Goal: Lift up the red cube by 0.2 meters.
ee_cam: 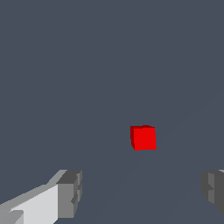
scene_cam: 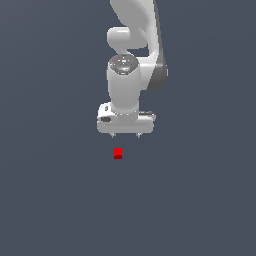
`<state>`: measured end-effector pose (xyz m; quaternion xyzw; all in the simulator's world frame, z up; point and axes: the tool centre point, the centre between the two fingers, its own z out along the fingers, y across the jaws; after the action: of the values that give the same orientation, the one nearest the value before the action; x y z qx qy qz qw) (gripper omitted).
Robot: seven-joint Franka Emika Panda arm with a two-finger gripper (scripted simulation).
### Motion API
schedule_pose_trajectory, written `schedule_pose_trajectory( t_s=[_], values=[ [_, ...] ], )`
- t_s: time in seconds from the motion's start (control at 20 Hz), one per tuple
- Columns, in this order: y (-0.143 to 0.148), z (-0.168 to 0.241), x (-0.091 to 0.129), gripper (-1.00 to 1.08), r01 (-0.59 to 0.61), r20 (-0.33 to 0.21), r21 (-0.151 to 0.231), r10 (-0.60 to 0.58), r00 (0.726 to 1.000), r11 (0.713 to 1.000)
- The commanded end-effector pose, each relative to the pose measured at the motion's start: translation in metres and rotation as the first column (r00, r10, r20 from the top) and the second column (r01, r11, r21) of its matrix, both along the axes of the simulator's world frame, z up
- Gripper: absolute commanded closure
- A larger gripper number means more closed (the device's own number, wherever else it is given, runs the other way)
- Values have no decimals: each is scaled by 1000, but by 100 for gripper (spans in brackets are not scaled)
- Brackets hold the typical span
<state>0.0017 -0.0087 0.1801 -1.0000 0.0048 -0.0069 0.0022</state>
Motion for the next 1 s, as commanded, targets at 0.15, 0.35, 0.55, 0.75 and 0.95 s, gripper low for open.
schedule_pose_trajectory(
  t_s=[0.15, 0.35, 0.55, 0.75, 0.95],
  values=[
    [-1, -3, 0, -92, -1, 0, 0, 1, 1000, 1000],
    [-4, -17, -1, -92, -7, -1, -1, 7, 1000, 1000],
    [-11, -43, -2, -92, -16, -4, -1, 16, 1000, 1000],
    [-19, -78, -3, -92, -29, -7, -2, 29, 1000, 1000],
    [-28, -114, -4, -92, -43, -10, -3, 43, 999, 999]
  ],
)
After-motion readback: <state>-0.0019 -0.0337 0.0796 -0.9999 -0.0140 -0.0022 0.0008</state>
